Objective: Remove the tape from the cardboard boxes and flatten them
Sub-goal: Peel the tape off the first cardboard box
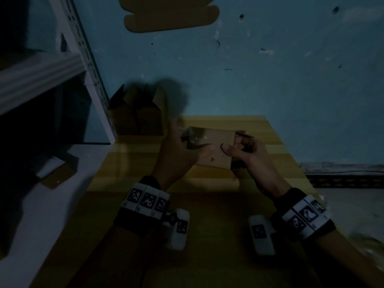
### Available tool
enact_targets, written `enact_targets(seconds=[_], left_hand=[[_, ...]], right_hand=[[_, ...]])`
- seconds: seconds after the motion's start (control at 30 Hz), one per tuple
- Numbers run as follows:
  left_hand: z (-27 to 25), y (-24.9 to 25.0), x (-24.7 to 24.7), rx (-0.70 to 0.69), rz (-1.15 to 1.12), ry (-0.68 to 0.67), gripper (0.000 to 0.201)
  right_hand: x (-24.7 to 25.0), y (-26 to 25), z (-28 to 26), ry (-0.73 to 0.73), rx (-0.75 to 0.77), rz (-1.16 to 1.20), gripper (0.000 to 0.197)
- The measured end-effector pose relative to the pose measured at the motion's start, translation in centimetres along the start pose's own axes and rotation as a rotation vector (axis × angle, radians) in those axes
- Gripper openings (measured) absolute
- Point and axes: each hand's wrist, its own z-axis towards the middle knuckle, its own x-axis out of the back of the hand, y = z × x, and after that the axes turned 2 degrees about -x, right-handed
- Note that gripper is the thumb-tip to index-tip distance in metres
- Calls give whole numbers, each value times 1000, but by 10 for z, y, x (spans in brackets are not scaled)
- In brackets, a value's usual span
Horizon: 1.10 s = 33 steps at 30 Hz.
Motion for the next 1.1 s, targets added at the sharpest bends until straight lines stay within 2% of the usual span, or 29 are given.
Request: enact_targets(seconds=[0.13,0.3,0.37,0.43,0.47,0.5,0.53,0.6,0.63,0.7,0.77,0.9,1.0,1.1], left_hand=[[2,-6,3,-27,-80,71,76],[4,-6,6,2,-80,93,60],[5,-6,7,43,-108,129,65],[8,-8,8,54,-98,156,58],[9,-9,8,33,-76,163,47],[9,-8,8,-1,-53,168,36],[10,-9,8,-33,-35,170,30],[11,-8,8,-63,-24,163,28],[11,-8,9,-69,-28,155,29],[11,-8,11,-62,-61,130,32],[12,-10,13,-22,-110,95,30],[11,-7,14,54,-213,69,28],[6,0,15,96,-326,46,18],[6,1,15,115,-397,31,18]], right_hand=[[2,3,1,3,6,7,33],[5,3,1,12,-11,11,16],[3,3,2,-1,-8,-6,31],[4,5,2,-21,-16,-15,39],[5,6,2,-24,-20,-11,31],[5,6,2,-32,-37,-2,15],[5,6,2,-26,-42,-3,17],[7,10,3,-49,-44,2,52],[6,10,1,-52,-42,15,63],[6,9,0,-53,-35,39,68],[8,10,-1,-57,-34,32,62],[7,5,-5,-33,-72,52,30],[8,5,-2,16,-70,84,31],[10,7,2,55,-72,86,26]])
